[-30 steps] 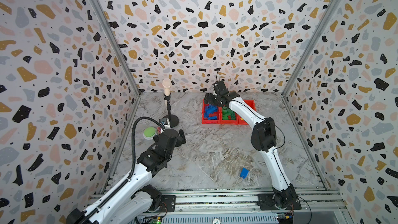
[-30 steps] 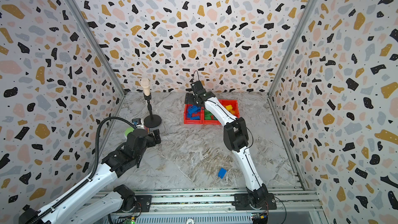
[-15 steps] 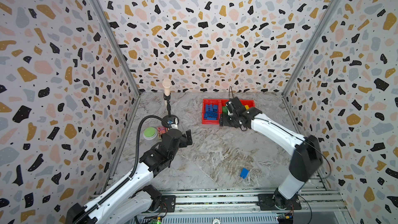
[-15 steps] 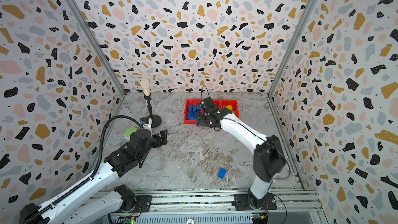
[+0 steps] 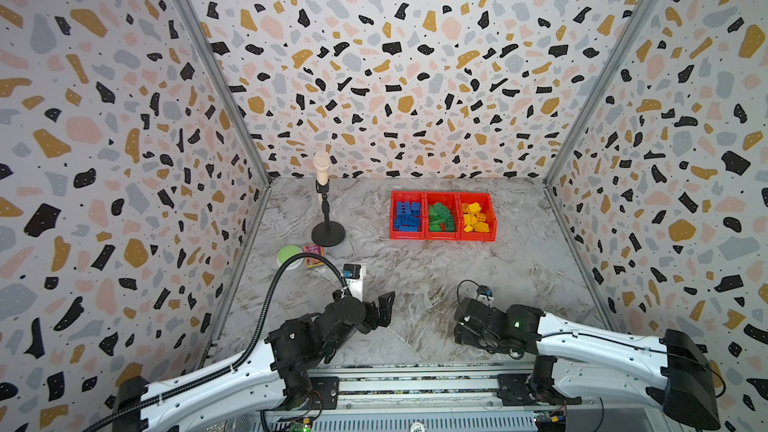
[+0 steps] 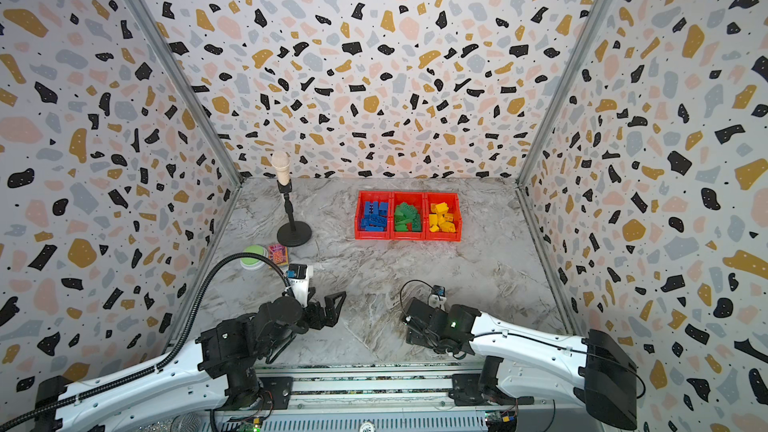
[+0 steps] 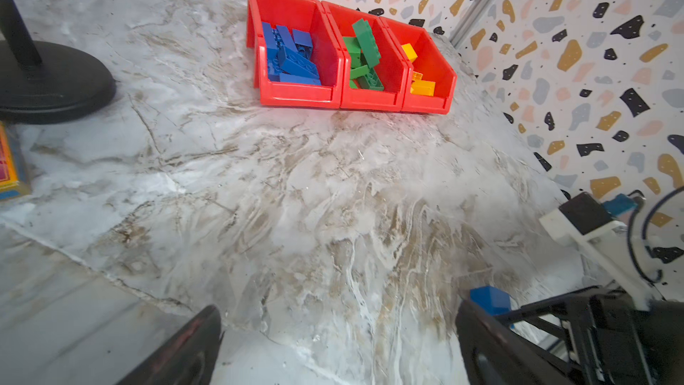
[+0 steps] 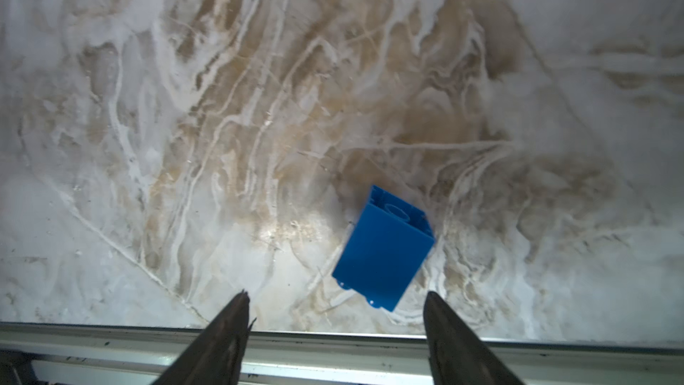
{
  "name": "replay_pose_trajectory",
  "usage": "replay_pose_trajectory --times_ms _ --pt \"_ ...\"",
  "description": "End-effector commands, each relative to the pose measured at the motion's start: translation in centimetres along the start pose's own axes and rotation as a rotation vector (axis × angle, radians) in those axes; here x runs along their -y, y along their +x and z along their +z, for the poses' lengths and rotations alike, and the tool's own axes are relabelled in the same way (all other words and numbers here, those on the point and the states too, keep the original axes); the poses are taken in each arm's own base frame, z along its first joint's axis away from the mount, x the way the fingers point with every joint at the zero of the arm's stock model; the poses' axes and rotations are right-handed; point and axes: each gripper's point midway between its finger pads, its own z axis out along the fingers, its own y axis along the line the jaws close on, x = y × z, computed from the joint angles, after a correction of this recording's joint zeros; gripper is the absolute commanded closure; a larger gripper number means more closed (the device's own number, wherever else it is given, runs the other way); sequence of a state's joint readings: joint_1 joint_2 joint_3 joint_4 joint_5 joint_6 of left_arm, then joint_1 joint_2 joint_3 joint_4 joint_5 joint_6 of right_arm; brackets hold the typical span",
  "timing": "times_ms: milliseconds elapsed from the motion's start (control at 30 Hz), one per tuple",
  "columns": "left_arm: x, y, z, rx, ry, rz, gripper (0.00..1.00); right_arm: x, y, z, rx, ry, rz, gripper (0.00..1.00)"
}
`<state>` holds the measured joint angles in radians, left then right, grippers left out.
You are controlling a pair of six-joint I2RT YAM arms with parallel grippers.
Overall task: Sort the legos into containers by color
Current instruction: 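Reach the right gripper to the last blue 2x2 brick near the robot and grasp it, then carry the blue brick with the right gripper and drop it into the blue bin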
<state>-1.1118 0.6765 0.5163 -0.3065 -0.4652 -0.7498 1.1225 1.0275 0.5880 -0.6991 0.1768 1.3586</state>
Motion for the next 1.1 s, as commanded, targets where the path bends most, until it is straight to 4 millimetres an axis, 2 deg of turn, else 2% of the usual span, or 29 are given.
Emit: replay_pose_trajectory --times_ms 0,267,600,767,867,1067 --pt "-0.9 -0.2 -0.9 0.019 -0.047 -0.026 0.0 0.4 -0.5 -0.1 0.04 0.0 0.106 0.26" --pt "-2.4 -1.1 -2.4 0.067 -0.076 -0.036 0.0 1.6 -0.3 1.1 0.053 0.015 0.152 0.33" --pt "-2.3 -1.2 -1.8 0.08 -0.096 0.009 0.0 0.6 -0.5 3.0 0.019 0.032 0.134 0.44" --pt "-3.0 -1.3 -1.9 0.104 -0.117 0.008 0.0 0.0 -0.9 4.1 -0.015 0.037 0.114 0.64" --pt "-3.5 -1.5 -2.2 0.128 -0.126 -0.002 0.0 -0.6 -1.7 3.7 -0.009 0.056 0.089 0.69" --pt "-3.9 -2.0 -2.3 0.168 -0.14 0.003 0.0 -3.4 -4.6 1.6 0.063 0.005 0.051 0.7"
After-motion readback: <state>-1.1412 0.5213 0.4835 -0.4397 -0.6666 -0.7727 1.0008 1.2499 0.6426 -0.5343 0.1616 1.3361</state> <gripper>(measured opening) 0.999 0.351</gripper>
